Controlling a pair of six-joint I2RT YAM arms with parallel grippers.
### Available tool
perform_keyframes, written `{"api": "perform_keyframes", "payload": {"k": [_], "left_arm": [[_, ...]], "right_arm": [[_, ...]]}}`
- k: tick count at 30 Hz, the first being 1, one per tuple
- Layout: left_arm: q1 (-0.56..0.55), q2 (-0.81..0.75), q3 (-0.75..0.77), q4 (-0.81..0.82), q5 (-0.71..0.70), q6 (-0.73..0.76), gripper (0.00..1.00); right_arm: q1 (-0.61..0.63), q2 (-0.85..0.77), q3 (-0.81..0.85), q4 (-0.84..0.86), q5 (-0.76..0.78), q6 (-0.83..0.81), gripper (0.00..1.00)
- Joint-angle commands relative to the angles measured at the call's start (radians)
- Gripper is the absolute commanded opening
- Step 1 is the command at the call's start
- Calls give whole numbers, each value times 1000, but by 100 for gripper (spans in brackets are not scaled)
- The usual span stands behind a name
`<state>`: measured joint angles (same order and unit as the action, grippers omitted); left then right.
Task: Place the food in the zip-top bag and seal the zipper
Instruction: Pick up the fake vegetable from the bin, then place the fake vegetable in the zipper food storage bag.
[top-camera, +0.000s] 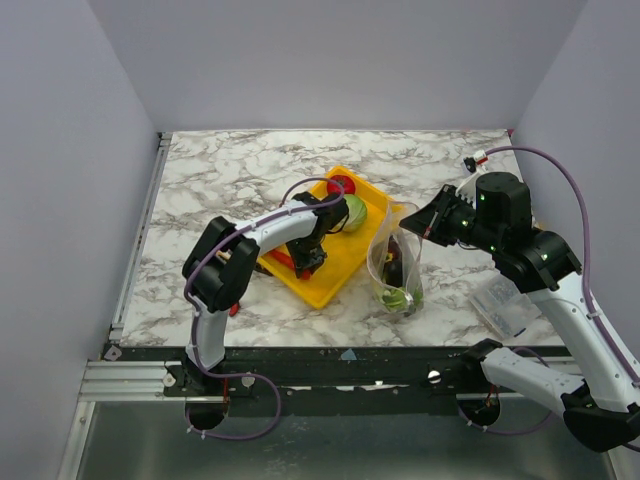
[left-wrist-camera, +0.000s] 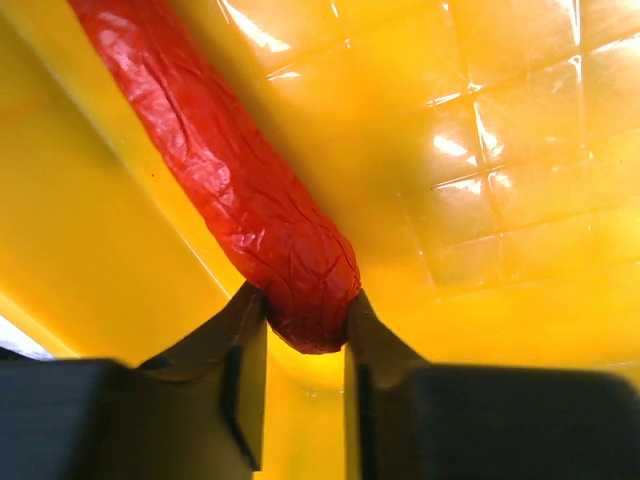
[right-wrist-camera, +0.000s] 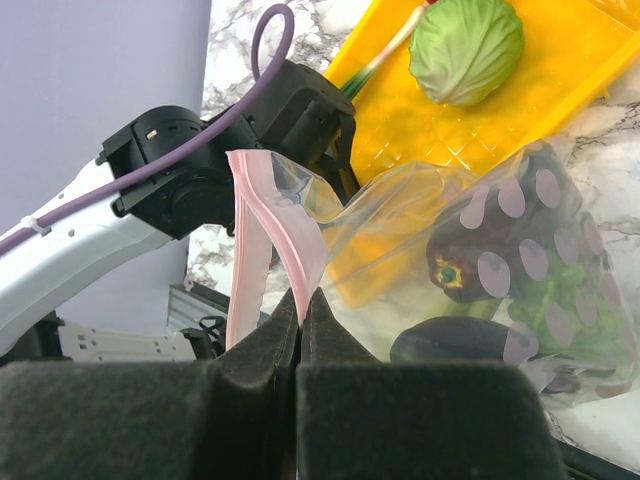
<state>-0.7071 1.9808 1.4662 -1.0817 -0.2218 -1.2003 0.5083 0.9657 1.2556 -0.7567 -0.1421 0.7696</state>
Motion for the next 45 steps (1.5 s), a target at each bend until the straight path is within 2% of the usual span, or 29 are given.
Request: {"api": "perform_keyframes", "payload": {"k": [1, 4, 11, 17, 22, 28, 29, 31, 35, 37, 40, 45], "left_arm": [[-1, -61, 15, -12, -41, 34, 8], [-10, -122, -4, -4, -22, 51, 0], [-69, -362, -89, 62, 135, 54, 0], [-124, -597, -236, 226, 306, 40, 0], [-143, -836, -378, 472, 410, 65, 0], [-140, -1059, -502, 938, 711, 193, 0], [-143, -1067, -493, 1000, 769, 227, 0], [-148, -1064, -448, 1015, 850, 300, 0], [-159, -1009, -326, 863, 948, 339, 0], [-176, -978, -319, 885, 1039, 270, 0], [-227, -930, -351, 1013, 1160, 129, 0], [-276, -843, -384, 1117, 1220, -98, 0]], "right_arm": [[-5, -4, 18, 18, 3, 6, 1], [-5, -5, 19, 17, 7, 5, 1], [-5, -4, 30, 9, 18, 7, 1], [-6, -4, 32, 10, 22, 10, 1], [-4, -10, 28, 10, 24, 12, 1], [-4, 8, 49, 0, 17, 6, 1], [-4, 10, 50, -1, 17, 2, 1], [-5, 1, 44, 2, 29, 4, 1], [-6, -4, 43, -3, 25, 4, 1], [-5, 0, 46, -11, 28, -4, 1], [-6, -10, 31, 3, 35, -1, 1], [-5, 5, 36, 3, 15, -5, 1]]}}
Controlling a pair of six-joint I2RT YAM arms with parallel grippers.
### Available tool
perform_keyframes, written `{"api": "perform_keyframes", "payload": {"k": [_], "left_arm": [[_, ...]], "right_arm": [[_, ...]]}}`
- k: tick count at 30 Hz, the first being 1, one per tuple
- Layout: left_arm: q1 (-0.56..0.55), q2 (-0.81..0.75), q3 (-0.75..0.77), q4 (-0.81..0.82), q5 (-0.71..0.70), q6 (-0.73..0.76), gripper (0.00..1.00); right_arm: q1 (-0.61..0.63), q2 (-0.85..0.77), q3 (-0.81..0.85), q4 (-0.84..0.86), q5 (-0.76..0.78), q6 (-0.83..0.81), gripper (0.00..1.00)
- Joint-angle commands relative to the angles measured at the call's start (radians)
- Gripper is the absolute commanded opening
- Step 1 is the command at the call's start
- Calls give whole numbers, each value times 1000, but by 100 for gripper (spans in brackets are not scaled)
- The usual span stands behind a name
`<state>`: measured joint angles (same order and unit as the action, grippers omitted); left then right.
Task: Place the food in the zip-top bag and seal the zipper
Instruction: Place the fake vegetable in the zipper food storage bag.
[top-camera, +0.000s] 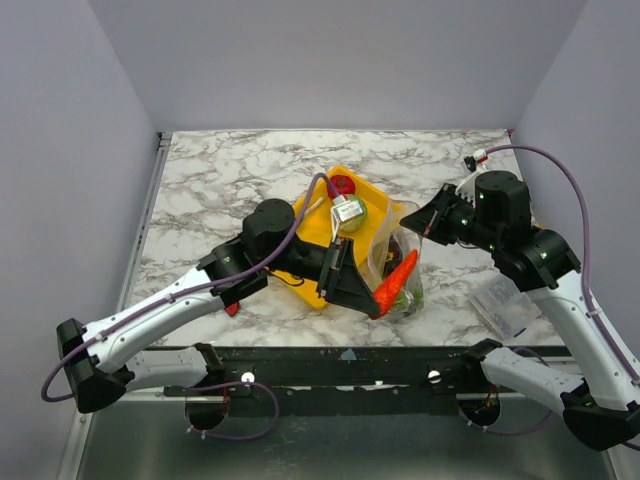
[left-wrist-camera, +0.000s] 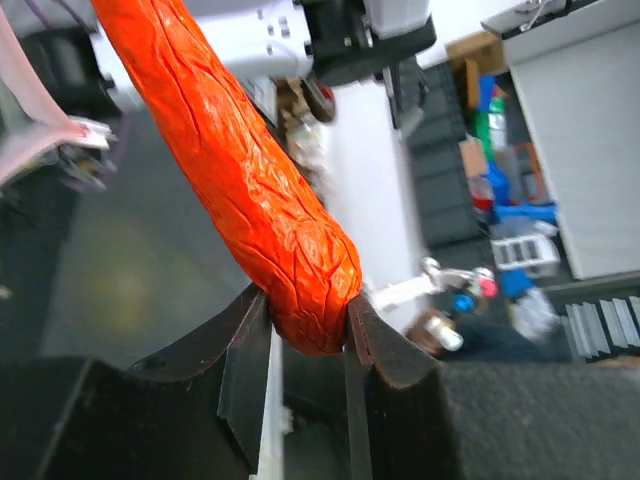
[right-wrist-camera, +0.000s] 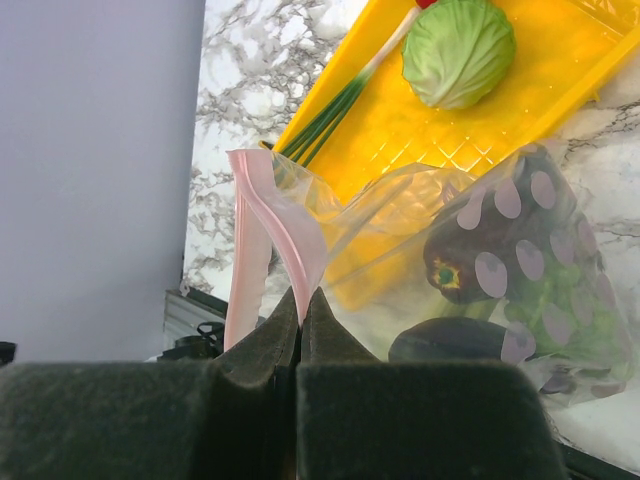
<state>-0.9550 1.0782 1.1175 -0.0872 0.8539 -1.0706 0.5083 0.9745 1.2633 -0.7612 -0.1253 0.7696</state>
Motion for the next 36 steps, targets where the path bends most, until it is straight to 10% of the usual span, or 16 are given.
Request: {"api": "perform_keyframes", "payload": {"k": [1, 6, 22, 36], "left_arm": [[-28, 68, -60, 169, 147, -282, 0], [-23, 90, -180, 471, 42, -548, 0], [-6, 23, -63, 297, -76, -342, 0], [51, 41, -239, 500, -193, -637, 0]], "right_arm": [[-5, -6, 26, 10, 0, -4, 1], [-5, -11, 31, 9, 3, -2, 1], [-6, -3, 41, -3, 3, -19, 1], [-4, -8, 39, -7, -8, -29, 1]]}}
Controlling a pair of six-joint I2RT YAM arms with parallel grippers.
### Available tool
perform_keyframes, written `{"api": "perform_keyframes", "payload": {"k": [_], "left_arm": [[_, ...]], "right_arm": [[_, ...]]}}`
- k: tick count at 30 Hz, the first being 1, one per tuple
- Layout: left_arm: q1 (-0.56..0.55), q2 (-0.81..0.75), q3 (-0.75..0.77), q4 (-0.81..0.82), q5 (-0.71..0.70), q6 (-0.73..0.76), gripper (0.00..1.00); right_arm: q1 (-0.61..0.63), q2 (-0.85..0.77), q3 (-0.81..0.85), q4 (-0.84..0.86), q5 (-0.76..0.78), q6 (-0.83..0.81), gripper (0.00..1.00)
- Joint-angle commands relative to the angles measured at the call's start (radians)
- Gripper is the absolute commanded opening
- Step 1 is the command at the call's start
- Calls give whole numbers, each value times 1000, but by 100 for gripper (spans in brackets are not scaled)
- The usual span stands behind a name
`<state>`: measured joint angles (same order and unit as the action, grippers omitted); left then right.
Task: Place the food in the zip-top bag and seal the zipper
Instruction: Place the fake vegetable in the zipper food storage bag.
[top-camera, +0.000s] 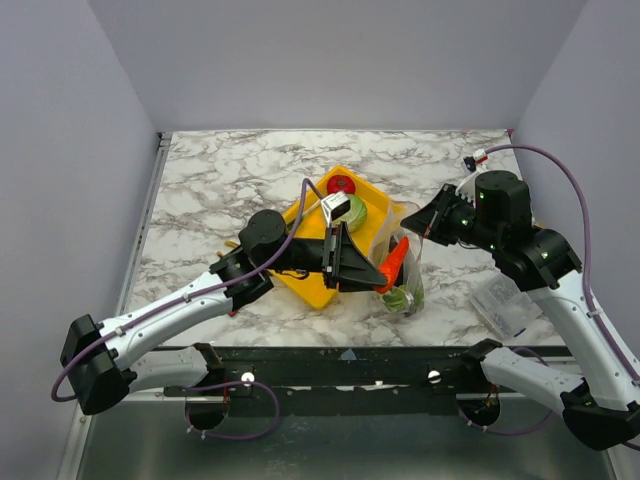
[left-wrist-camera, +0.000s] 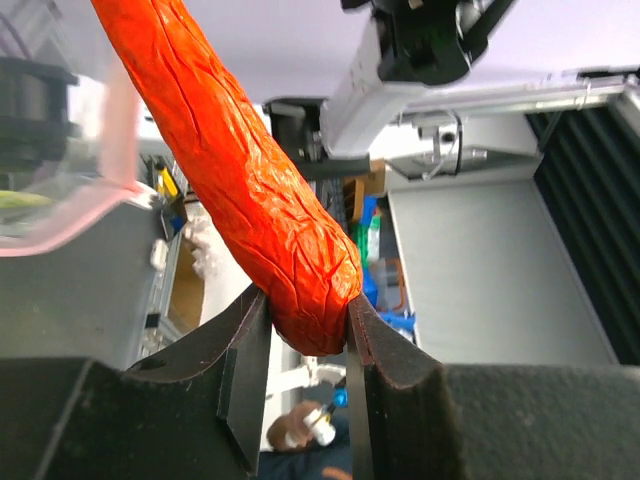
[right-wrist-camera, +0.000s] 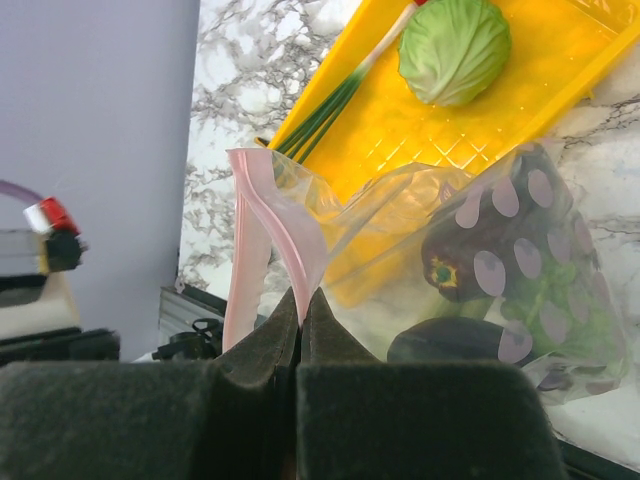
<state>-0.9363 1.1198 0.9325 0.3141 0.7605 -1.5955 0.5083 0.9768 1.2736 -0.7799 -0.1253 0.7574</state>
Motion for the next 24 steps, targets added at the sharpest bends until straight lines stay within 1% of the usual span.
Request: {"api": "perform_keyframes", "payload": {"k": [1, 2, 3, 4, 6, 8, 10, 12, 15, 19, 24], "left_arm": [[42, 2, -59, 111, -120, -116, 0], [56, 12, -49, 101, -133, -108, 2], [72, 28, -29, 67, -132, -103, 14], [87, 52, -20, 70, -124, -111, 22], [117, 103, -3, 110, -105, -130, 47], [143, 148, 15, 134, -82, -136, 57], [155, 170, 30, 138, -60, -138, 61], [157, 165, 37, 129, -58, -115, 62], [159, 123, 36, 81, -80, -42, 66], [168, 73, 36, 27, -76, 31, 67], [194, -19, 19, -91, -98, 198, 69]], "right_arm": [[-5, -14, 31, 10, -4, -16, 1], [-5, -14, 33, 6, -2, -17, 1], [-5, -13, 35, 3, -3, -16, 1], [-5, -12, 38, 1, -3, -18, 1], [-5, -10, 40, 1, -3, -21, 1], [-6, -14, 37, 6, -2, -15, 1], [-6, -18, 38, 7, -5, -11, 1], [-5, -21, 43, -1, -3, -11, 1], [-5, -29, 37, -3, 11, -15, 1], [-5, -21, 33, 5, -5, -12, 1], [-5, -23, 27, 11, -1, -15, 1]]}}
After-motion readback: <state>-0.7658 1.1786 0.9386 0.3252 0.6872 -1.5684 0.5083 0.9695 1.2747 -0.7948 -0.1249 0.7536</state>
